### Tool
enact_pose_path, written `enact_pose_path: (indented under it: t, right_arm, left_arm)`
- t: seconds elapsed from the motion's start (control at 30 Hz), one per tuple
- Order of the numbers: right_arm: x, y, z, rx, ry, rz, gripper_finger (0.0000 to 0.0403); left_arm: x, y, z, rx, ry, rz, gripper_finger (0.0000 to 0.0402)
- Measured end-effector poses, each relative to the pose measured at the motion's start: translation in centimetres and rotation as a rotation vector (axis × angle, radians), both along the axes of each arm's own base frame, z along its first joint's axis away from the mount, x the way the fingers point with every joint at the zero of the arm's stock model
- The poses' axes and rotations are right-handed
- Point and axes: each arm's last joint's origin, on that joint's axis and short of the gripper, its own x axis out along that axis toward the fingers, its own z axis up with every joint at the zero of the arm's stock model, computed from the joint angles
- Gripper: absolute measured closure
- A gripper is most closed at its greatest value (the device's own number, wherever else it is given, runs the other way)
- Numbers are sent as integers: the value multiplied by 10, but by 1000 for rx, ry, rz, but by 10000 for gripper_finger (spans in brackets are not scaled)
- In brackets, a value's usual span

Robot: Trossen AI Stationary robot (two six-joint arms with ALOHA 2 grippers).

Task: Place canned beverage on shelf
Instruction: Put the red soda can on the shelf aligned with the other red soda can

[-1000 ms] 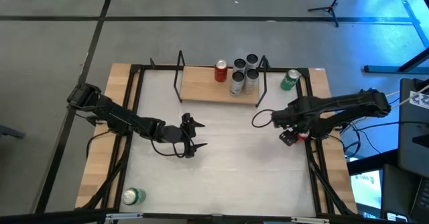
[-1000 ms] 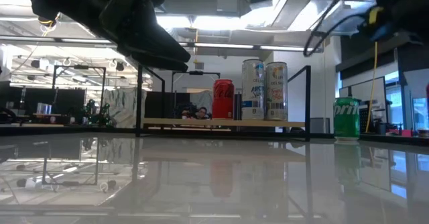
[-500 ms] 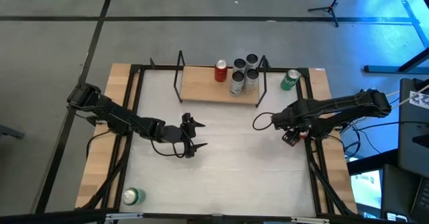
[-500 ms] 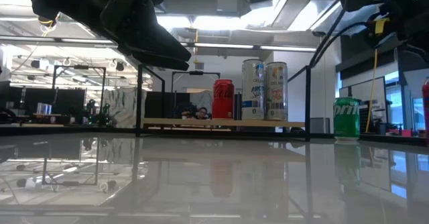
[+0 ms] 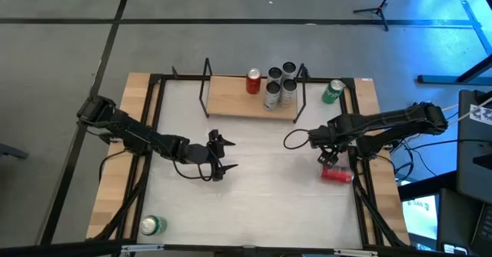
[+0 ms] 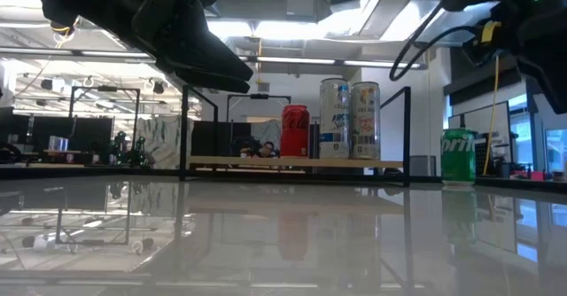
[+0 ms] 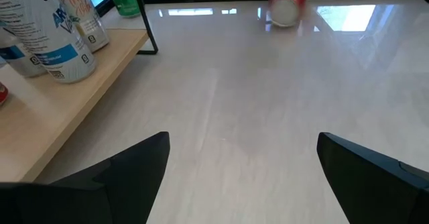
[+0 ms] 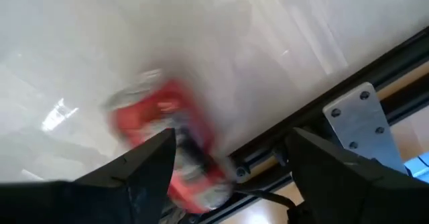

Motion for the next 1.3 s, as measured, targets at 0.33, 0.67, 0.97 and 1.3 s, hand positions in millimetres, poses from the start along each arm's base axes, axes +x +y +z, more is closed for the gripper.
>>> enact_pose_path:
  t: [0.33, 0.67, 0.97, 1.3]
  right_arm:
    - [3, 15, 0, 149, -26, 17, 117]
    - [-6, 141, -4, 357, -274, 169, 117]
    - [-28, 234, -39, 491, -240, 160, 117]
    - [-24, 260, -39, 436, -339, 320, 117]
  left_arm:
    - [0, 0, 0, -2, 1, -5, 33]
    - [0, 0, 0, -3, 1, -7, 33]
    - [0, -1, 0, -66, -5, -11, 33]
    - [0, -1, 0, -109, -19, 16, 33]
